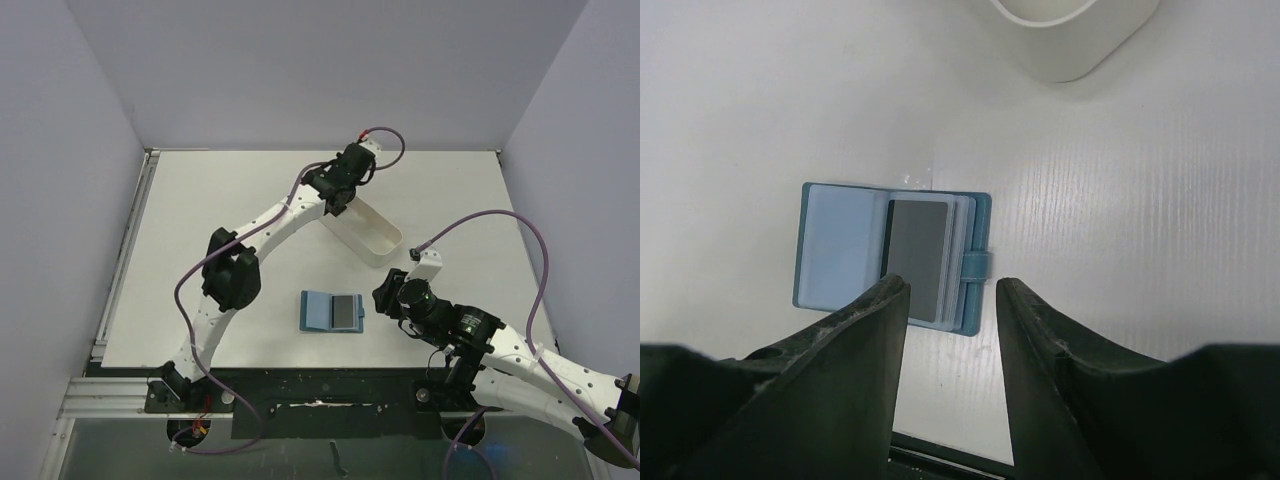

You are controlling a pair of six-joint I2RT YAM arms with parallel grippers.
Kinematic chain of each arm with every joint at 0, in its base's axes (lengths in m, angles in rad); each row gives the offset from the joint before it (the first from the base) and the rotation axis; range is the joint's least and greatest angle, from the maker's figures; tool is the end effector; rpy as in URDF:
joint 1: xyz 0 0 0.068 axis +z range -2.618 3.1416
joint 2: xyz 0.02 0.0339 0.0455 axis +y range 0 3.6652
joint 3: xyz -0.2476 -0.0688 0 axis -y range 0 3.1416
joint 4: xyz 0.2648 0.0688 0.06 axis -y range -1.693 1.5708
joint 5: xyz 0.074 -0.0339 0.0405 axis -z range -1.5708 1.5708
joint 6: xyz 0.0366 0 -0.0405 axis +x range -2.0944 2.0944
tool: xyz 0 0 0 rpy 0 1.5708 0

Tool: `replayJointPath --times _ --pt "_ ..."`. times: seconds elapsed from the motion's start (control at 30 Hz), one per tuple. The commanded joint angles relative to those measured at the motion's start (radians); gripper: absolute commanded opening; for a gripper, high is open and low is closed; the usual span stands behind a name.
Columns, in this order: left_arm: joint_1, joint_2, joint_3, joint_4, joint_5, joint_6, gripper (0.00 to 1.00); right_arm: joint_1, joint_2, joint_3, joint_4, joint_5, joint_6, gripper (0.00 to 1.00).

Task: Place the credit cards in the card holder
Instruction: Adjust the credit card in the storage box.

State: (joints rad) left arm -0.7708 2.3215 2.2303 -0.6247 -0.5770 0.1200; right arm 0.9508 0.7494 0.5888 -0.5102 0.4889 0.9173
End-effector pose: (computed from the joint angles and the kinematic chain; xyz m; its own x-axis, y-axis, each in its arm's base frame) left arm 0.3992 -0.3598 0.2615 -0.4329 0.5603 -0.7062 0.3429 0.8269 0.4458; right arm 0.1261 0.1471 0.2330 -0.6204 0.3374 -0.7080 -0.0201 0.8956 0.4444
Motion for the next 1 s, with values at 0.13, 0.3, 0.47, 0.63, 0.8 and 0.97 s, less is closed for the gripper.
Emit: replayJointPath --times 0.13,0.3,0.47,0.63,0.8,0.97 --pt "0.053 -0.233 -0.104 -0.008 0.250 -0.199 0.00 0.006 -0.026 0.039 0.103 -0.011 -0.013 0.41" --pt "0.115 -0.350 -0.290 0.153 0.362 -0.227 0.00 0.007 -0.016 0.047 0.111 -0.023 -0.021 0.41" --pt "0.157 -0.349 -0.353 0.249 0.424 -0.200 0.00 0.007 -0.021 0.044 0.109 -0.030 -0.018 0.41" --pt "0.161 -0.281 -0.320 0.278 0.423 -0.137 0.00 0.007 -0.027 0.043 0.099 -0.022 -0.017 0.41" --pt "0.171 -0.216 -0.288 0.313 0.457 -0.110 0.00 0.006 -0.012 0.051 0.091 -0.015 -0.017 0.41" --pt "0.176 -0.134 -0.243 0.297 0.458 -0.078 0.00 0.006 -0.001 0.059 0.069 -0.006 -0.009 0.41"
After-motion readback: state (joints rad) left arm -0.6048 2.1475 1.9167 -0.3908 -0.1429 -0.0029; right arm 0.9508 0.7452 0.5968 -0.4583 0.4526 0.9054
